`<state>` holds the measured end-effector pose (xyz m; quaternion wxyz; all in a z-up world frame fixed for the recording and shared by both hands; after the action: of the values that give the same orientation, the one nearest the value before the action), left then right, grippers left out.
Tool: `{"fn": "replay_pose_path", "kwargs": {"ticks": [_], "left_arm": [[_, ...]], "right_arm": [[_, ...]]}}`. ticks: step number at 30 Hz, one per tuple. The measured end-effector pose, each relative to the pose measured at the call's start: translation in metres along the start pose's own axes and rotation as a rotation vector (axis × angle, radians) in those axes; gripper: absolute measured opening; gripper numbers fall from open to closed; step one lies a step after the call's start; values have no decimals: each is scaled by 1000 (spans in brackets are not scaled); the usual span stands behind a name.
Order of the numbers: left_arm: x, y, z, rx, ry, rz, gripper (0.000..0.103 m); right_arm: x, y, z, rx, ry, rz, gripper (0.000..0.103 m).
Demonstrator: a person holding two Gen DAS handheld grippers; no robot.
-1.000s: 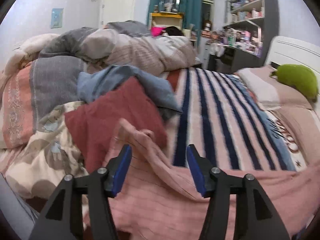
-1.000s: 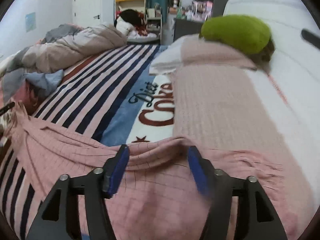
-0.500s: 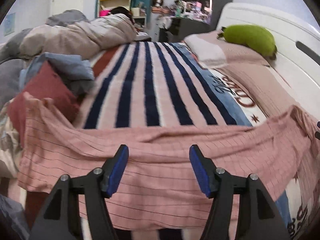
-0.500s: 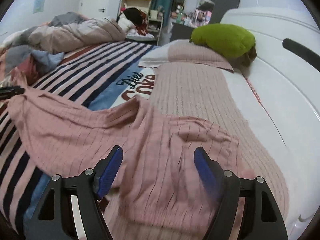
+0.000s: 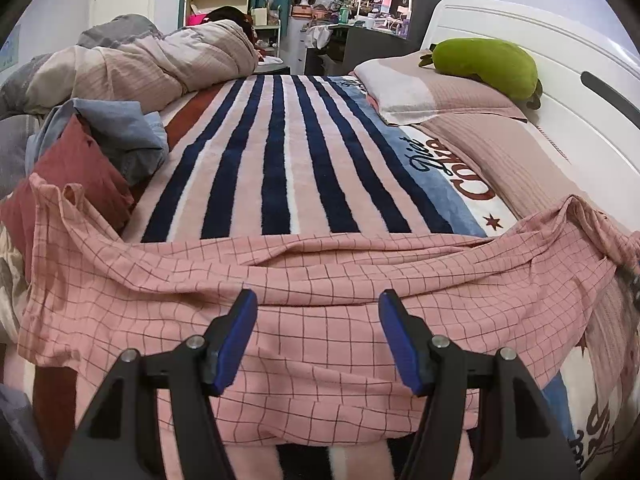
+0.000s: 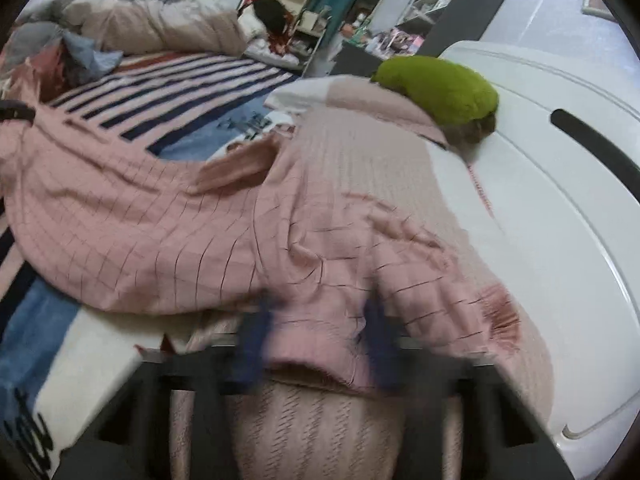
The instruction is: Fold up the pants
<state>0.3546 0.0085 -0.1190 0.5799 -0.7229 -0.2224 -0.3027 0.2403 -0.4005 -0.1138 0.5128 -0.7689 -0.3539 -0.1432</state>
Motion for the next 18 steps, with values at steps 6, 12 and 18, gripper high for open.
{"fn": "replay_pose_path", "kwargs": {"ticks": [6,12,18], "left_arm": [[-2,10,-6,-11,-18,7,59],[-2,22,-9,-2,-36,17,59],[1,36,-1,44,-69,17,59]], "right_arm": [[23,-9,-42,-18,72,-59,7],[54,16,-95,-5,169,-54,9],[70,59,-129,-101,210,-36,26]]}}
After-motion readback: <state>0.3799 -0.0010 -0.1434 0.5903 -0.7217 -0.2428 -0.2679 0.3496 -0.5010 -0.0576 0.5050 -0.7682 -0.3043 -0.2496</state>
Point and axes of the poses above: each gripper's, at about its wrist camera, not at the fingertips, and y roughly the way its jaws point, z to its left, x to its top, the point moved 1 cm from there along y, roughly the way its jaws point, and after that the axes turned 2 degrees about -y, right-handed, at the moved point
